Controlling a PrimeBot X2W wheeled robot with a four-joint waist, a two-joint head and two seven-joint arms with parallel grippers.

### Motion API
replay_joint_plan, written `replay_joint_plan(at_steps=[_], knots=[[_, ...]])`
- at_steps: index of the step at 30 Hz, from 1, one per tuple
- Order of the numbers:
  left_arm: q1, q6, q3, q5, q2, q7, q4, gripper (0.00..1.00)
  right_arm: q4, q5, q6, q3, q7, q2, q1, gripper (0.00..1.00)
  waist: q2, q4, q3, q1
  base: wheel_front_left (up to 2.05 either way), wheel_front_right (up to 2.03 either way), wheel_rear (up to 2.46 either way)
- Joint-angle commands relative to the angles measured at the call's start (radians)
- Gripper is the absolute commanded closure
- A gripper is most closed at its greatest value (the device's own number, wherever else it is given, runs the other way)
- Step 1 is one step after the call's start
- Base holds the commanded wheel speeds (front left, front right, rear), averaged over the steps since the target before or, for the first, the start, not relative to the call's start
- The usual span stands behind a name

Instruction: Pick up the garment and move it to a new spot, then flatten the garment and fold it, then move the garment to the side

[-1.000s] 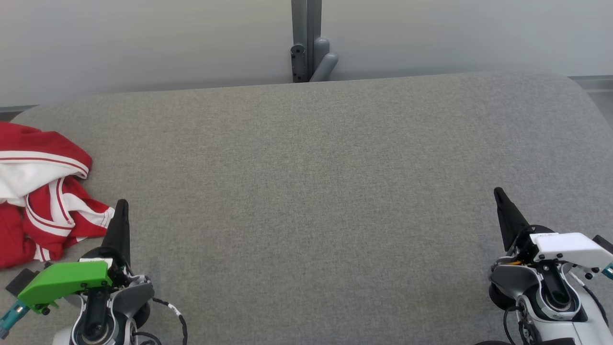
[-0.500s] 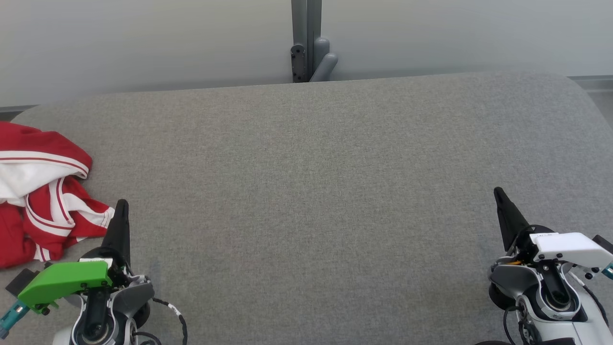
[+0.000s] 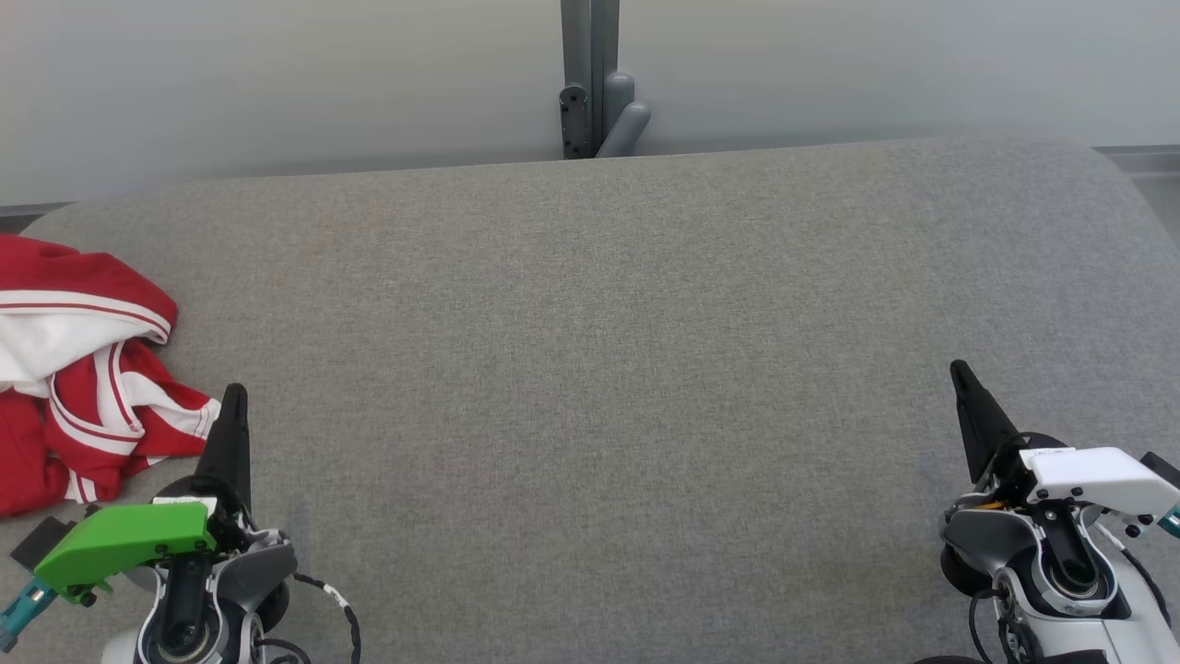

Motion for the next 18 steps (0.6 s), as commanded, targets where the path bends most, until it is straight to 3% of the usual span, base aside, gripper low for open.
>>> replay_joint_plan(at_steps=[1, 10, 11, 18], knots=[[-0.005, -0.003, 0.0, -0.003, 0.005, 0.005, -0.003, 1.0, -0.003, 0.004, 0.0, 0.011, -0.004, -0.005, 0.0, 1.0, 0.0, 0.0, 0.0, 0.0, 0.0, 0.0, 0.0], [-0.005, -0.003, 0.0, -0.003, 0.005, 0.005, -0.003, 1.0, -0.003, 0.008, 0.0, 0.014, -0.005, -0.007, 0.0, 1.0, 0.0, 0.0, 0.0, 0.0, 0.0, 0.0, 0.0], [0.0, 0.0, 0.0, 0.0, 0.0, 0.0, 0.0, 0.0, 0.0, 0.002, 0.0, 0.005, -0.003, -0.003, 0.0, 0.0, 0.0, 0.0, 0.0, 0.0, 0.0, 0.0, 0.0], [0.026, -0.002, -0.007, 0.009, -0.005, -0.013, 0.038, 0.0, 0.023, -0.008, 0.0, 0.01, -0.013, 0.004, 0.031, 0.0, 0.0006, 0.0, 0.001, 0.0, 0.0, 0.0, 0.0]])
